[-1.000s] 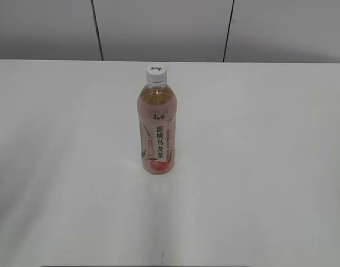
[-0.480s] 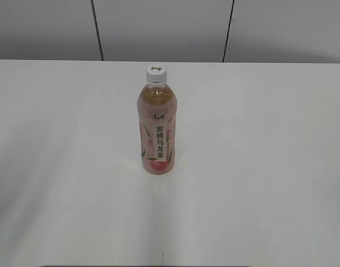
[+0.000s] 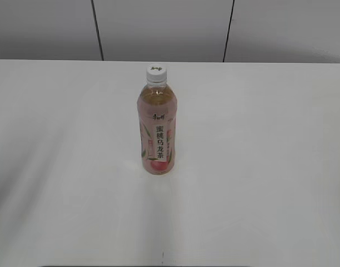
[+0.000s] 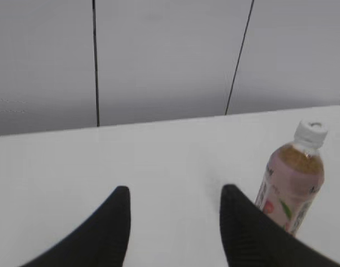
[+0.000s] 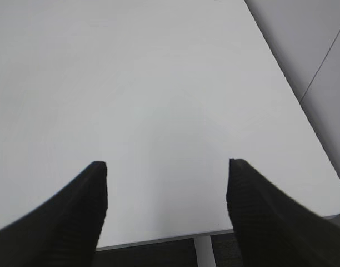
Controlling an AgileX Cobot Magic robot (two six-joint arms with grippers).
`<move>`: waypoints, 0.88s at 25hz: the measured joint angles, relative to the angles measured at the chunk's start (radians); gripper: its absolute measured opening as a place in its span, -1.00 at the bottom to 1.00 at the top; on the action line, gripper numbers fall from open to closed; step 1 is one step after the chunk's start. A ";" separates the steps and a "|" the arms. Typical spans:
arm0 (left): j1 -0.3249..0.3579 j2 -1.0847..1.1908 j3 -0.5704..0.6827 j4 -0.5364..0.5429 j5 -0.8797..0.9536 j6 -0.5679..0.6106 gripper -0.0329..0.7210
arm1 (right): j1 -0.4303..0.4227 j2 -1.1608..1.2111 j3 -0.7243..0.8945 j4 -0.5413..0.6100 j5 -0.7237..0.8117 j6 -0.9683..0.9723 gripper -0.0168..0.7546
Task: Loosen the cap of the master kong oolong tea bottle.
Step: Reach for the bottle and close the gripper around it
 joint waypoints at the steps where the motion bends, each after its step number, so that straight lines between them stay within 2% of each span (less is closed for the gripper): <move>1: -0.034 0.000 0.018 0.010 -0.048 -0.011 -0.04 | 0.000 0.000 0.000 0.000 0.000 0.000 0.37; 5: -0.154 0.040 0.117 0.037 -0.260 -0.029 -0.04 | 0.000 0.000 0.000 0.000 0.000 0.000 0.37; 8: -0.196 0.114 0.157 0.051 -0.356 -0.029 -0.04 | 0.000 0.000 0.000 0.000 0.000 0.000 0.37; 13: -0.200 0.333 0.157 0.171 -0.491 -0.036 0.01 | 0.000 0.000 0.000 0.000 0.000 0.000 0.37; 18: -0.200 0.626 0.156 0.303 -0.680 -0.184 0.32 | 0.000 0.000 0.000 0.000 0.000 0.000 0.37; 22: -0.200 0.838 0.155 0.465 -0.903 -0.290 0.40 | 0.000 0.000 0.000 0.000 0.000 0.000 0.37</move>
